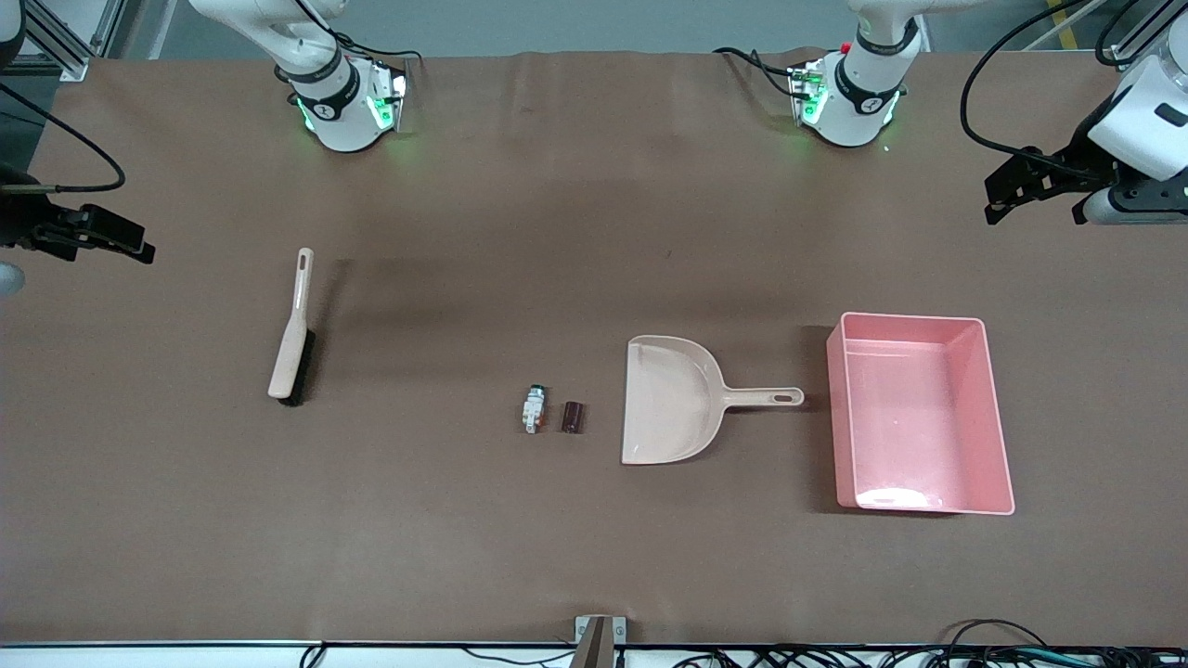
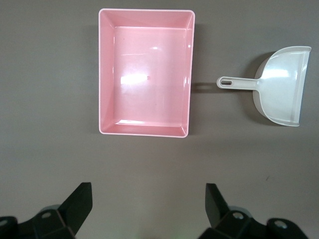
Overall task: Clean e-waste and dump in bin
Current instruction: 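Reach the right gripper to the brush handle while the left gripper reaches the dustpan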
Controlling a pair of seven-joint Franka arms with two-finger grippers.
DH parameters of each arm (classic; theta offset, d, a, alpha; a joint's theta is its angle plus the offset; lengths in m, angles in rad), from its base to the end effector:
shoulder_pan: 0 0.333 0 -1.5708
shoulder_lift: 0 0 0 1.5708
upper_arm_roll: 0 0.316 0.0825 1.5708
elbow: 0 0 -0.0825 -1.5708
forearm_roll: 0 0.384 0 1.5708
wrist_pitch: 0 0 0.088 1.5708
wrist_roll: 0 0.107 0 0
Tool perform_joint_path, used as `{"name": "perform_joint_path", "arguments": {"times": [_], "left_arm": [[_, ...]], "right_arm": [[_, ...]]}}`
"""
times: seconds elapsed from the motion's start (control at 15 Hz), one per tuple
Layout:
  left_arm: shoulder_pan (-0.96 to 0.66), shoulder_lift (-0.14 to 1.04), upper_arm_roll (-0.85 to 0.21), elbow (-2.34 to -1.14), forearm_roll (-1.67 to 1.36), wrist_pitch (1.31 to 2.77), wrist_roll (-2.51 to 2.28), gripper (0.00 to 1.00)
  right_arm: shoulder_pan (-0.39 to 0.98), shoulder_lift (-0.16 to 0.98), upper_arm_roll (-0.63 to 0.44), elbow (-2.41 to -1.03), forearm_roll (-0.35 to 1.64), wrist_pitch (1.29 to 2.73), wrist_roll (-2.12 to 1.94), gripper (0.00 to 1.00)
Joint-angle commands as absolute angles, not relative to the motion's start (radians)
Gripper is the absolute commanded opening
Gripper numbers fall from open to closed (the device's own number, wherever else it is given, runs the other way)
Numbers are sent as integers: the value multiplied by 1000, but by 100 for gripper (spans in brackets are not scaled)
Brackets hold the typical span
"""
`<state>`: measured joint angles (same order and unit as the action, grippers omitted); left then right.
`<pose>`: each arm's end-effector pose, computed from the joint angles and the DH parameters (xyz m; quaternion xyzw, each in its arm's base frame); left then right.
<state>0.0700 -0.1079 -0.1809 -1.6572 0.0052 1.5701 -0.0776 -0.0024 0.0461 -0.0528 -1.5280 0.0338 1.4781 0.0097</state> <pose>0.5171 -0.0625 0.6407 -0.9997 0.0162 -0.0106 0.0113 0.5580 -0.0262 0.6112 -0.9982 0.0317 0.0476 0.0168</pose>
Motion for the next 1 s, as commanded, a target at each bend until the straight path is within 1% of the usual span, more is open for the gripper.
{"name": "perform_joint_path", "arguments": {"times": [0.0,0.53,0.8,0.94], "left_arm": [[72,-100,-186,-1635,6,1551,-69,100],[66,-78,-187,-1629,0,1557,-61,100],[12,-31,-212,-1635,-3,1612,-61,100],[-21,6,-245,-1638,-5,1647,-57,100]], "right_arm": [[-11,18,-48,-1559,52,1490,2,100],[-9,18,-49,-1585,60,1485,2,100],[17,-23,-46,-1676,61,1528,2,100],[20,-46,-46,-1744,61,1534,9,100]]}}
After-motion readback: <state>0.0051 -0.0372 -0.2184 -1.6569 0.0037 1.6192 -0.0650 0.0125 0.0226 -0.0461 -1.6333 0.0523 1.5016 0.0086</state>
